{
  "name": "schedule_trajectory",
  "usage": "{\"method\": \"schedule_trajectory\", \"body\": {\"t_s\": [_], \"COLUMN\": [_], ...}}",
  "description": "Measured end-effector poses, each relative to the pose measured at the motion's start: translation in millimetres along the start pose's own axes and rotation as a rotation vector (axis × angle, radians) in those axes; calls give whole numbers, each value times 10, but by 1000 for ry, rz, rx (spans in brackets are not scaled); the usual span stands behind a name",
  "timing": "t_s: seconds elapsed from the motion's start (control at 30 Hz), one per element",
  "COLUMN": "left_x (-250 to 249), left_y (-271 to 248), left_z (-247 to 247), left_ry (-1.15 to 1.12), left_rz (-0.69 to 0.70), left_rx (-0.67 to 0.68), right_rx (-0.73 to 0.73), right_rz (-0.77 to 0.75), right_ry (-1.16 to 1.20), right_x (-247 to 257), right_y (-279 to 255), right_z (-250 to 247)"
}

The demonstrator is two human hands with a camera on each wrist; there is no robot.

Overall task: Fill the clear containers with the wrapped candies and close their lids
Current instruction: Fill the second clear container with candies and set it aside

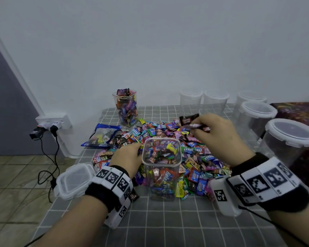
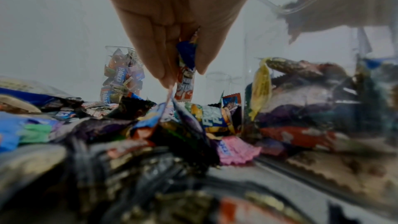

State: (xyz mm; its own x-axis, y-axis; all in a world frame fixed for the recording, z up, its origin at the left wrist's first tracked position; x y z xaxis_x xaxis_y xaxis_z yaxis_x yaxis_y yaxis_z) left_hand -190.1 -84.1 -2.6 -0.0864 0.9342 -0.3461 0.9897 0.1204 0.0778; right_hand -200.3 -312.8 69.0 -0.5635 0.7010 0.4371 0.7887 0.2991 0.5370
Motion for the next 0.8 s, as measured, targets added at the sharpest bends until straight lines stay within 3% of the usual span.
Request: {"method": "schedule_trajectory", "body": {"t_s": [0.1,0.23,0.43,0.8], "left_x": [-7,-16,-33,-25], "left_y": [1,-7,-27,-29], "left_z": [2,1,-17,-11], "left_ry": [14,11,-9,-6], "left_rz": [7,16,12,40], "left_rx": [-5,-9,-21,-36], "right_rx": [-67,7,155,178], "right_rz": [-19,-32,-133,-204], "right_ry": [178,365,232,113], "right_x": [212,411,487,500], "right_y": [26,4,-95,-127], "right_z": [-60,12,215,252]}}
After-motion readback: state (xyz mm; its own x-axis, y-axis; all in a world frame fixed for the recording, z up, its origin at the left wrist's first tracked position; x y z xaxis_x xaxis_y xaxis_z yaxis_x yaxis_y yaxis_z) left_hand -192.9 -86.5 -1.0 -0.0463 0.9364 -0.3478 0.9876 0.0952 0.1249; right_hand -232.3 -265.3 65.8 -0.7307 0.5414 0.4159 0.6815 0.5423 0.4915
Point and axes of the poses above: each hand's wrist, its own y-axis towards the middle knuckle, its own z-axis out of the palm, x = y × z, the point moved 1 cm from there along y, towards the middle knuckle, and after that the axes turned 9 degrees about -z, right-handed, at the moved point
